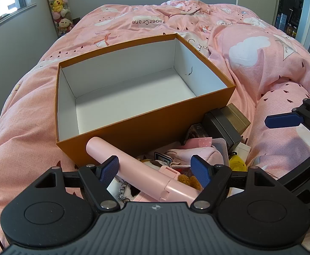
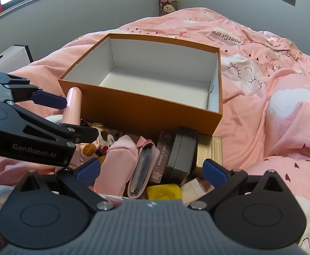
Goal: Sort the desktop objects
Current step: 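Grasp the pink stick-shaped fan from the pile with the left gripper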
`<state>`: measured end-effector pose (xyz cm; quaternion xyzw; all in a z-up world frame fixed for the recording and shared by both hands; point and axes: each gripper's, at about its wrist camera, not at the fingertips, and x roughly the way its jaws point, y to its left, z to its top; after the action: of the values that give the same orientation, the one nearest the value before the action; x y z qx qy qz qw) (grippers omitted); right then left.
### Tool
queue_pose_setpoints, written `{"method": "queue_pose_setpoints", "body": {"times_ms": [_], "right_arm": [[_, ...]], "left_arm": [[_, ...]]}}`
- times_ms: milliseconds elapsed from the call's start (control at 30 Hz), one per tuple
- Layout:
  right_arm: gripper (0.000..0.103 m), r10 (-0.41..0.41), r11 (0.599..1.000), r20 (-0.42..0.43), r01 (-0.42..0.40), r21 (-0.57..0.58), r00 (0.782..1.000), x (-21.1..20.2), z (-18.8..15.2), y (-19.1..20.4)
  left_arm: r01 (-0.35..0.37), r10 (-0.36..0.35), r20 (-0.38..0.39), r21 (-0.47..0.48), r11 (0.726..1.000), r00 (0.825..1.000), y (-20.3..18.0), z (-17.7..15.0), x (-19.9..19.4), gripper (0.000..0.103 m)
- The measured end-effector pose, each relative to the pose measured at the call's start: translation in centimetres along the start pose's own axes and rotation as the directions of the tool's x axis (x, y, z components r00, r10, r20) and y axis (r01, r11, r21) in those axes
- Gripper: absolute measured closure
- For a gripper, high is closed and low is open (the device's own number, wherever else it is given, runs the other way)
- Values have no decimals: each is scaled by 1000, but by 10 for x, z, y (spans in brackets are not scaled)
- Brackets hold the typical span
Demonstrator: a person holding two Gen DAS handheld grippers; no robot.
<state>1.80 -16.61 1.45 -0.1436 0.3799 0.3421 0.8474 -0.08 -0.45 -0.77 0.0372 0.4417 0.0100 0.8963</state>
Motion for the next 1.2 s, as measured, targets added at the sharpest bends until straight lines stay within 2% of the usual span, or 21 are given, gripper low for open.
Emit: {"method": "queue_pose_setpoints", "body": {"times_ms": [367, 600, 833, 933, 1067, 1133, 1200], "right_arm": [[1, 3, 1000, -6, -3, -5, 1000, 1, 0, 1], [2, 16, 1000, -13, -16, -5, 1000, 0, 0, -1], [23, 76, 997, -34, -76, 16, 996, 4, 5, -3], [26, 99, 995, -34, -99, -1, 994, 6, 10, 0], [35, 111, 994, -32, -112, -19, 993, 9, 17, 2], [36, 118, 993, -41, -119, -14, 992, 12, 19, 1], [39, 124, 992, -52, -125, -13, 991, 16, 19, 0]], "left_arm": [[7, -7, 1, -6, 1000, 1000, 0, 1, 0, 15], [48, -48, -14, -25, 999, 999, 3, 8, -9, 15], [52, -63, -96, -113, 992, 993, 28, 18, -7, 28], [51, -75, -130, -180, 982, 989, 43, 19, -1, 29], [90, -146, -185, -280, 956, 972, 59, 16, 10, 29], [104, -174, -201, -315, 943, 964, 62, 14, 16, 29], [92, -160, -197, -318, 944, 967, 63, 13, 19, 29]]}}
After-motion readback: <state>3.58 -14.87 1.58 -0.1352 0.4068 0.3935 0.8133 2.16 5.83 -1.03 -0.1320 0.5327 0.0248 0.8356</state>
